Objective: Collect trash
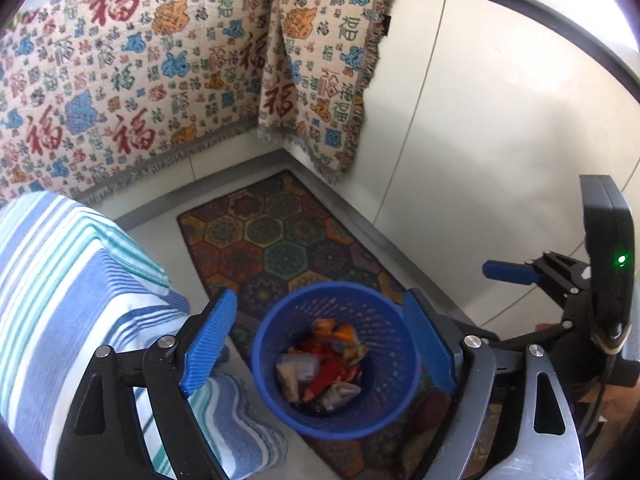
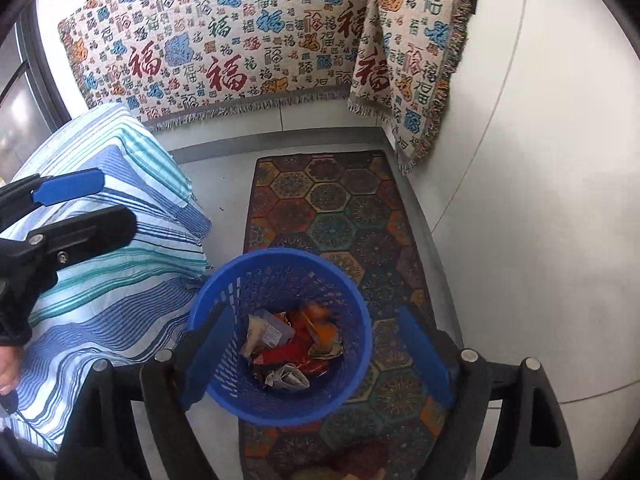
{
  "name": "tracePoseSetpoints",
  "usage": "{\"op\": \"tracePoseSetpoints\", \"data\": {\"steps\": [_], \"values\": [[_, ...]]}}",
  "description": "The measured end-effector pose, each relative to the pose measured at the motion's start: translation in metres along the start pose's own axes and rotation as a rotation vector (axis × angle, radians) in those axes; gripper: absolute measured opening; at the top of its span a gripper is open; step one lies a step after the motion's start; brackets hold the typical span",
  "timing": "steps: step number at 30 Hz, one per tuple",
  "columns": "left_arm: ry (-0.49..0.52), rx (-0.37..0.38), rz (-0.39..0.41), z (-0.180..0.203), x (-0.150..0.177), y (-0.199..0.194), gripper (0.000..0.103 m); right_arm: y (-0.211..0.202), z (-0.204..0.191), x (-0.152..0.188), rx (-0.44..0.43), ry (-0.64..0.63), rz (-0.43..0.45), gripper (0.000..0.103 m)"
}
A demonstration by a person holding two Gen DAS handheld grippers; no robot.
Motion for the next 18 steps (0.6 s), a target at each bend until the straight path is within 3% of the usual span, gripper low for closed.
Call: {"op": "tracePoseSetpoints", "data": {"steps": [5, 18], "values": [[0.002, -0.04, 0.02, -0.002, -0.004, -0.012, 0.1, -0.028, 0.0, -0.001, -0.003, 0.022, 0.044, 0.086], [-0.009, -0.118, -0.057, -0.003, 0.041, -0.058, 0.103, -0.11, 0.0, 0.041, 0.067, 0.13, 0.151, 0.087]]}}
Point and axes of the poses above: each gripper's, at about its wrist camera, not at the fingertips, and y roughly the way its jaws point, z to its right, x to its underside, the point moved 7 cm from there along y, roughly the way its jaws point, and after that the axes turned 13 degrees about -x, right-handed, at the moved point
